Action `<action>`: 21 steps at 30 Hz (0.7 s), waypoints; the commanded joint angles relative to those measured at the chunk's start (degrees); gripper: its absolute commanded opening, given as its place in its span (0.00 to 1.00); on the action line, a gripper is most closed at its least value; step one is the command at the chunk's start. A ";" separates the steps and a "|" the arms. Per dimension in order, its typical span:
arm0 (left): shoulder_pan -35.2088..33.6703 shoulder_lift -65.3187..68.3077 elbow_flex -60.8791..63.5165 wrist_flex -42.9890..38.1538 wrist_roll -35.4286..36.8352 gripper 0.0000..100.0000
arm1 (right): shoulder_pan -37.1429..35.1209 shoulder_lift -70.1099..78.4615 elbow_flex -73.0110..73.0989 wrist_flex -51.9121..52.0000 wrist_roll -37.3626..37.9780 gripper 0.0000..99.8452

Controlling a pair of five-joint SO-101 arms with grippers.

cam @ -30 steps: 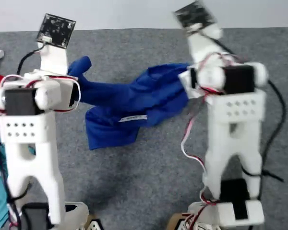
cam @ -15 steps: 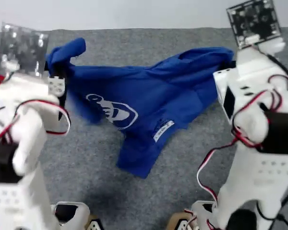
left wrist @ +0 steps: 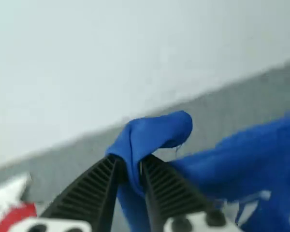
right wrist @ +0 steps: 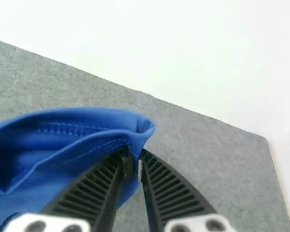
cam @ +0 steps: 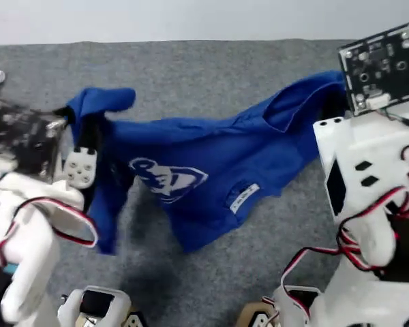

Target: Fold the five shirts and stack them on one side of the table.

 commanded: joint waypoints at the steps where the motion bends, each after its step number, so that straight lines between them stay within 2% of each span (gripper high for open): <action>1: 0.26 -0.09 6.81 1.23 0.09 0.00 | 0.66 2.95 3.52 -1.10 0.35 0.01; 4: 0.26 -0.09 17.19 -1.41 0.09 0.00 | 0.57 7.52 8.00 -1.45 0.35 0.01; 7: 0.26 -0.09 29.32 -8.70 0.09 0.00 | 0.92 12.53 12.92 -4.97 0.09 0.01; 15: 0.26 -0.09 58.95 -36.92 -0.09 0.01 | 5.23 23.16 22.86 -18.15 0.35 0.01; 17: 0.26 0.00 62.55 -40.18 -0.09 0.06 | 6.81 25.27 23.82 -19.47 0.35 0.01; 21: -1.14 -0.09 63.87 -39.56 0.79 0.19 | 10.51 28.62 24.26 -20.26 0.44 0.01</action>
